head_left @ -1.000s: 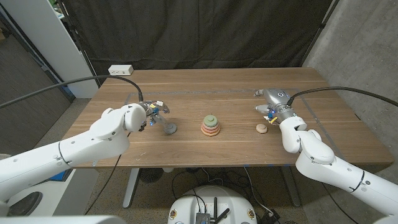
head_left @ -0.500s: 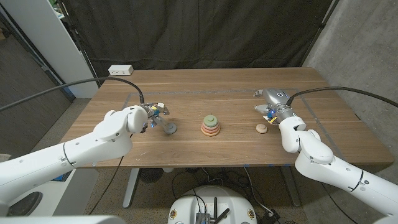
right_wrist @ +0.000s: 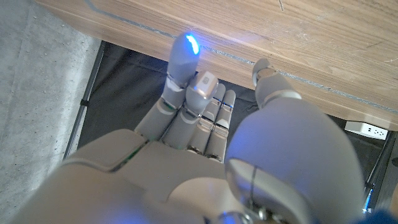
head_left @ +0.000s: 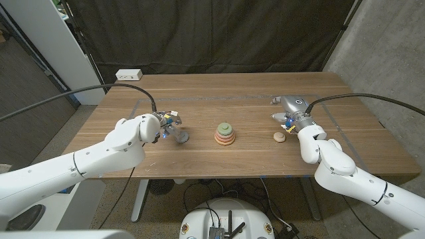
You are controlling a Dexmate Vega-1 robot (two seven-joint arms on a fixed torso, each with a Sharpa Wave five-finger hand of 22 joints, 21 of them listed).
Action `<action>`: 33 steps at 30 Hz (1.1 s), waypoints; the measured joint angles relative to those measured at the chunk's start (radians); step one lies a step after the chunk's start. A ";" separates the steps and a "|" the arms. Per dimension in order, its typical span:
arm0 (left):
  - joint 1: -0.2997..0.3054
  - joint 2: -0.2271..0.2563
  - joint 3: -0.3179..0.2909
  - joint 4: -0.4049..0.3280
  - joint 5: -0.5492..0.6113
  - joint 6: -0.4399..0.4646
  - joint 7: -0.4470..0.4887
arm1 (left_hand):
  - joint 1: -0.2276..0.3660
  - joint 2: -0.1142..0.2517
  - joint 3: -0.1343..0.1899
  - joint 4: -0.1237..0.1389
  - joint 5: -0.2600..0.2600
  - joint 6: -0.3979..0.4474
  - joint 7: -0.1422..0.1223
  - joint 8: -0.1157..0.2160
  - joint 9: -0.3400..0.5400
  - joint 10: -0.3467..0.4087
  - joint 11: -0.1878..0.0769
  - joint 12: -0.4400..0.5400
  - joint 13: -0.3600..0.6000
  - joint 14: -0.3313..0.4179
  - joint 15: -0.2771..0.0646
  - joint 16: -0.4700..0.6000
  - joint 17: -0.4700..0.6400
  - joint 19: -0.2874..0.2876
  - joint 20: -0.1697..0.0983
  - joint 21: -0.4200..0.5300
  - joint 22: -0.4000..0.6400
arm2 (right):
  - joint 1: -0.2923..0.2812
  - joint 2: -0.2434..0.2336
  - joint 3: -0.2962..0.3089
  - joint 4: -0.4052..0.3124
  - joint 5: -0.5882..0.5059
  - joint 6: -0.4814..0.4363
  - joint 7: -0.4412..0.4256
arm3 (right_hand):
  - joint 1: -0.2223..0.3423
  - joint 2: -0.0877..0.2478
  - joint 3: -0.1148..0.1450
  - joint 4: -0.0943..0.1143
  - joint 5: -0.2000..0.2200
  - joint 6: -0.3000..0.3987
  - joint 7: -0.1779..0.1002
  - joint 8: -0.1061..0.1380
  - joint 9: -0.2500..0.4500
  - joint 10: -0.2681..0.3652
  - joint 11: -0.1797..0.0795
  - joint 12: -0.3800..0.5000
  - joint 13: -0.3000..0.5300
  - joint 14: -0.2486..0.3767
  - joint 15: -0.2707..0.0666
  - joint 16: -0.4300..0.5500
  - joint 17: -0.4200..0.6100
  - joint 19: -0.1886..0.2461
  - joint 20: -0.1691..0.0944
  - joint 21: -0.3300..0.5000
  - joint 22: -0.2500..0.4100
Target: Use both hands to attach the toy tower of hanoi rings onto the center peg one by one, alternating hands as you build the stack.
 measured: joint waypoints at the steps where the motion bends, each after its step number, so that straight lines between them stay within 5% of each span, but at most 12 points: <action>1: -0.002 -0.004 0.005 0.004 0.000 0.000 0.000 | 0.000 0.000 0.000 0.000 0.000 0.000 0.000 0.000 0.000 0.000 0.000 0.000 0.000 0.000 0.000 0.000 0.000 0.000 0.000 0.000 0.000 | 0.000 0.000 0.000 0.000 0.001 0.000 -0.001 | 0.000 0.000 0.000 0.000 0.000 0.000 0.000 0.000 0.000 0.000 0.000 0.000 0.000 -0.002 0.002 0.000 0.000 0.000 0.000 0.000 0.001; 33: -0.018 -0.048 0.057 0.055 0.047 -0.018 -0.003 | 0.022 -0.004 0.000 0.000 -0.007 0.013 -0.014 0.012 -0.005 0.018 -0.019 0.015 0.000 0.000 0.000 0.008 -0.009 0.021 -0.004 -0.008 0.000 | -0.003 -0.013 0.009 -0.004 0.033 -0.004 -0.007 | -0.005 0.005 0.012 -0.004 0.000 0.005 0.005 0.000 0.000 0.005 0.005 0.000 0.000 0.005 0.002 0.023 0.007 0.005 -0.005 0.000 0.004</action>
